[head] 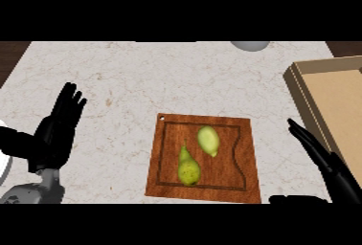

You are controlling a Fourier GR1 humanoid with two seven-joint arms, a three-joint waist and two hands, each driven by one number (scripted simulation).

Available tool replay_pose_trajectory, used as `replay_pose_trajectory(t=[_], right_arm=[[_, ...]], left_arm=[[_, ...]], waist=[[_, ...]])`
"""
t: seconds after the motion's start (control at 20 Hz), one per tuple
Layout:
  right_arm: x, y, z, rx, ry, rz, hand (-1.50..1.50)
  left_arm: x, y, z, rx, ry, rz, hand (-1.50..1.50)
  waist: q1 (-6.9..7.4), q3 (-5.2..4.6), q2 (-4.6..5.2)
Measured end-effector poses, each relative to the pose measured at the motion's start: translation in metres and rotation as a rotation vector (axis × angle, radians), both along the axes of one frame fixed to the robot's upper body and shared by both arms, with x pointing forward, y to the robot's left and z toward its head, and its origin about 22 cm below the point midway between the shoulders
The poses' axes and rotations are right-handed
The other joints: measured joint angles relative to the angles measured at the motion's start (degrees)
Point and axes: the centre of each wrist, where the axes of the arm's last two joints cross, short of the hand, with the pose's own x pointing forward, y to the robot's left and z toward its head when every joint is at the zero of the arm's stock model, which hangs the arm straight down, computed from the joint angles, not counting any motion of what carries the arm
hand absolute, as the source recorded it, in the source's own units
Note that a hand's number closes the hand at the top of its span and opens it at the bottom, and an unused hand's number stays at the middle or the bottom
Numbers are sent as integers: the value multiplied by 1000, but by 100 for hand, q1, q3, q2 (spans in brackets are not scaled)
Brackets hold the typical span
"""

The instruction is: Pick the lemon from the cutting board and place it in the cardboard box

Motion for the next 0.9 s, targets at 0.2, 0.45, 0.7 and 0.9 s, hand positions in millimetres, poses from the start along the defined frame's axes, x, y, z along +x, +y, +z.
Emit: replay_pose_trajectory(t=[0.2, 0.45, 0.7, 0.9], right_arm=[[-10, 22, 13, -4, 16, 18, -150], [-11, 36, 12, -40, 57, -29, -150], [-2, 57, 2, -30, 93, -21, -150], [5, 68, -10, -37, 106, -19, -150]], left_arm=[[-2, 2, 6, -3, 2, 0, 0], [-4, 1, 4, -10, 1, -4, 0], [-1, 1, 1, -10, -5, -8, 0], [3, 2, 4, -14, 0, -9, 0]], waist=[[8, 5, 4], [18, 8, 8], [23, 10, 12], [24, 11, 14]])
